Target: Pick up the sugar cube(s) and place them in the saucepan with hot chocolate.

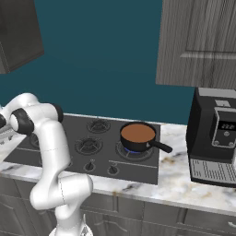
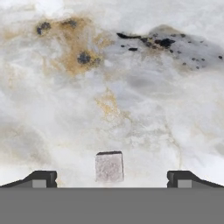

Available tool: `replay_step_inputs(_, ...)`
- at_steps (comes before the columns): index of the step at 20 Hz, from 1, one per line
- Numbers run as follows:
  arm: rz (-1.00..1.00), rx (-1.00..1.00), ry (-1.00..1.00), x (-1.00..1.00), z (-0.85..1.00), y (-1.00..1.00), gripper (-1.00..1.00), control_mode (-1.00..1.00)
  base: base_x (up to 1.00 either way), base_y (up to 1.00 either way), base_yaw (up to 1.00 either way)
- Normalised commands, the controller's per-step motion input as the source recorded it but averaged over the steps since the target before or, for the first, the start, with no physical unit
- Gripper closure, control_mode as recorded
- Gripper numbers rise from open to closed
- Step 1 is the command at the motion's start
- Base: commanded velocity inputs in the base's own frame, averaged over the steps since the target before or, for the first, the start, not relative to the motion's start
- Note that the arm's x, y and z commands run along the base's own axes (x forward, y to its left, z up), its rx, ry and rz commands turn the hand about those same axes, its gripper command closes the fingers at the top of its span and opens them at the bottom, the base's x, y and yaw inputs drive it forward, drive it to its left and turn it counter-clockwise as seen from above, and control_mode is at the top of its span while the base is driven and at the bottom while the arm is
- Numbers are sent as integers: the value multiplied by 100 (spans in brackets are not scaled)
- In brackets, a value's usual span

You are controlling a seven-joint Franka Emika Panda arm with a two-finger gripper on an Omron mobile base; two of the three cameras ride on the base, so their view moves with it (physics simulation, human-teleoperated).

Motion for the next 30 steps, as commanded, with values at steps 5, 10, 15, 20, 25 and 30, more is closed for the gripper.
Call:
replay_step_inputs(5,0,0,0,4,0,17,-100,-100,0,0,0)
replay_step_inputs(10,0,0,0,4,-3,5,-100,-100,0,0,0)
replay_step_inputs(15,0,0,0,-1,-7,-2,-100,-100,0,0,0)
replay_step_inputs(20,0,0,0,-6,0,-15,-100,-100,0,0,0)
replay_step_inputs(25,0,0,0,0,-6,-4,-100,-100,0,0,0)
replay_step_inputs(30,0,0,0,0,-9,0,-100,-100,0,0,0)
